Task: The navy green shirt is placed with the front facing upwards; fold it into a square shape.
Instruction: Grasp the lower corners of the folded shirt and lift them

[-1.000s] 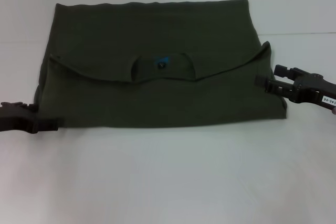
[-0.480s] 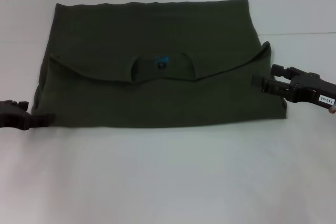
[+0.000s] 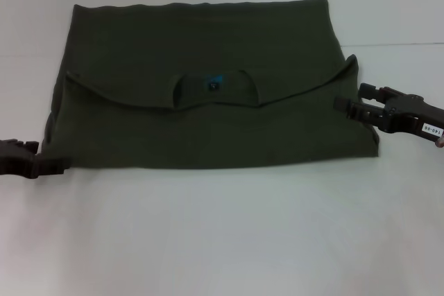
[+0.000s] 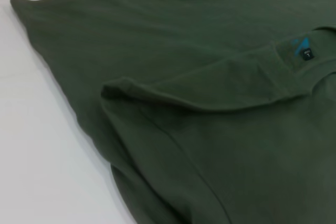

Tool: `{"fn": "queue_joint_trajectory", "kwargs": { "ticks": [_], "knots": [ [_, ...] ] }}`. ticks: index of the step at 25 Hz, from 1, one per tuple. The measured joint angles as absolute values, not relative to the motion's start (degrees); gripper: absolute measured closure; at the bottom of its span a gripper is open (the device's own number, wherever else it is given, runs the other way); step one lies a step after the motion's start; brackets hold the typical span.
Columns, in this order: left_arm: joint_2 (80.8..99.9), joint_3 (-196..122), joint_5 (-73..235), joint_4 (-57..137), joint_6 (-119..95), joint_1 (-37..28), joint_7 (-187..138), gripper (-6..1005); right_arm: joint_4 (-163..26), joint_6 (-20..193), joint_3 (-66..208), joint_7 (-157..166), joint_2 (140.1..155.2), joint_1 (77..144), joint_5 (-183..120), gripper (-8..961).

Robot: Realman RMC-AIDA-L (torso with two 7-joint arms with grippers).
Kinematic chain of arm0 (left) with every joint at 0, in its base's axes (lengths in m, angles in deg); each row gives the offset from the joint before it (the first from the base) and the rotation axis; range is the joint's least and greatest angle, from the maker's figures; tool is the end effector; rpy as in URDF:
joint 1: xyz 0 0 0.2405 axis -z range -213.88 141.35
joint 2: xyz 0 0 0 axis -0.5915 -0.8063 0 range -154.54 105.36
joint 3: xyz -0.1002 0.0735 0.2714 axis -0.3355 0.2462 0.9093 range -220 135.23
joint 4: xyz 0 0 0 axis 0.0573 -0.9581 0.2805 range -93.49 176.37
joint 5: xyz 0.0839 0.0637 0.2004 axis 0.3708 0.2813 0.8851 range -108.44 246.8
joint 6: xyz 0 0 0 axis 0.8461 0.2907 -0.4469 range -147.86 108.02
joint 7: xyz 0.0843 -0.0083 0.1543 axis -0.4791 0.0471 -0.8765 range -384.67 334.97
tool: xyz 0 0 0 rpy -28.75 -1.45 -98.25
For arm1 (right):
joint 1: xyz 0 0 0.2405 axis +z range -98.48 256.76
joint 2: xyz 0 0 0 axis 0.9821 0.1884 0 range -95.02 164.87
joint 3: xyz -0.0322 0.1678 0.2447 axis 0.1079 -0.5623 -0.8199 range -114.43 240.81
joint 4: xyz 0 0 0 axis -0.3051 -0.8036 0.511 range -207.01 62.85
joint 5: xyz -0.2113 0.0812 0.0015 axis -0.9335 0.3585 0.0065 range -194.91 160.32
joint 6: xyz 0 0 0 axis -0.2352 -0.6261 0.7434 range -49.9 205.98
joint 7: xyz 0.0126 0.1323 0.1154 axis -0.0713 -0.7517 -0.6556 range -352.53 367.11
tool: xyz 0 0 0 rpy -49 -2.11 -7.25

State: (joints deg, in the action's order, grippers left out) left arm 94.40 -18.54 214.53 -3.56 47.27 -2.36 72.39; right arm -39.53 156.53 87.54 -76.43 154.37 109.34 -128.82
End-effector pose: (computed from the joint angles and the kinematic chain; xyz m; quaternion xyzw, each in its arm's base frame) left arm -0.3906 0.4197 0.0076 -0.8654 -0.3809 -0.0283 0.3245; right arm 0.3303 0.4030 -0.0196 -0.8404 0.3520 0.3142 0.2667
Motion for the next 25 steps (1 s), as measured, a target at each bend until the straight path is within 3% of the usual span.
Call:
{"fn": "queue_joint_trajectory", "kwargs": {
  "ticks": [3,14,25],
  "knots": [
    [94.48,-18.47,214.55,-3.55,47.09,-2.43,72.32,163,-39.50,156.53,87.54,-76.63,154.37,109.38,-128.74,42],
    [94.83,-15.41,214.99,-3.63,45.97,-2.01,71.99,356,-39.47,156.53,87.46,-77.24,154.32,109.37,-128.71,102],
    [94.80,-15.26,214.80,-3.73,45.55,-1.80,71.94,821,-39.27,157.00,87.44,-81.27,153.24,108.90,-129.28,102]
  ]
}}
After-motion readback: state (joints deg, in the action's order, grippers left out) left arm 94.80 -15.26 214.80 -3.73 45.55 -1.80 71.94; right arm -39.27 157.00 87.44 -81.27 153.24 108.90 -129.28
